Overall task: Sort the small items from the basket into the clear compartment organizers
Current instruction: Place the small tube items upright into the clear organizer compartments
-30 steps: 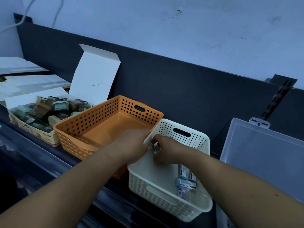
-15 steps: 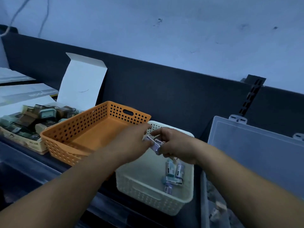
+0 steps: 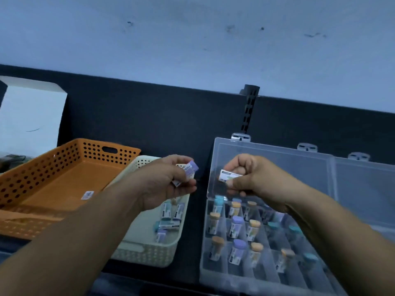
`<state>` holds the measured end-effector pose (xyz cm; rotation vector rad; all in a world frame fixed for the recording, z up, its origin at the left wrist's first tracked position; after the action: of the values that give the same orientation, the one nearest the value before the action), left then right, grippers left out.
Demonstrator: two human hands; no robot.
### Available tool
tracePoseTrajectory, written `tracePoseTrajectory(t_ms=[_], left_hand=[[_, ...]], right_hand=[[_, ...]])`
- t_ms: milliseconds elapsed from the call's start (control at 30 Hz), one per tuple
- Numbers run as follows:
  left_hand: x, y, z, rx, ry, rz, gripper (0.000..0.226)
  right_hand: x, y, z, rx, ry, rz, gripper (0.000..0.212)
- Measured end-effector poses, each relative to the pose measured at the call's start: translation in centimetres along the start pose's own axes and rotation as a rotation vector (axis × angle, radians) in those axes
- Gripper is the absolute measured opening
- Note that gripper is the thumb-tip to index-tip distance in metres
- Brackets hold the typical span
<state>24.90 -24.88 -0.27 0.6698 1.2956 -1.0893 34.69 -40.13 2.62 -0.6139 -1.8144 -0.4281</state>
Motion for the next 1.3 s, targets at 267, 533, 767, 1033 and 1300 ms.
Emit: tracePoseTrajectory(t_ms=[267, 533, 767, 1033, 1300], left_hand=[[0.1, 2.0, 6.4, 0.069, 0.291, 0.138, 0.007], [0.4, 3.3, 10.6, -0.026, 0.933, 0.362, 0.014], [1.8, 4.7, 13.2, 0.012, 1.229, 0.425, 0.020], [3.6, 5.7, 14.5, 0.035, 1.480, 0.543, 0.004], [4.8, 6.1, 14.8, 0.001, 1.731, 0.617, 0.007]], right_hand=[[-2.4, -3.2, -7.0, -0.139, -0.250, 0.038, 0.019], [-4.5, -3.8, -9.8, -0.186, -0.617, 0.003, 0.021], [-5.9, -3.2, -9.5, -0.157, -0.841, 0.005, 0.016], [-8.0, -2.2, -8.4, -0.104, -0.987, -0.045, 0.025], [-9.0, -1.6, -7.6, -0.155, -1.087, -0.053, 0.036]])
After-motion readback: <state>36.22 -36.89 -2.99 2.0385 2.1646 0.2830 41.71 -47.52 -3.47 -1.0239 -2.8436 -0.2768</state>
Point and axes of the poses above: each hand's wrist, its own y-axis towards the middle knuckle, its own z-axis out of the palm, x = y × z, the point moved 6 cm from there along y, towards the middle knuckle, and after that the axes turned 1 degree about y, right-handed, at the moved point
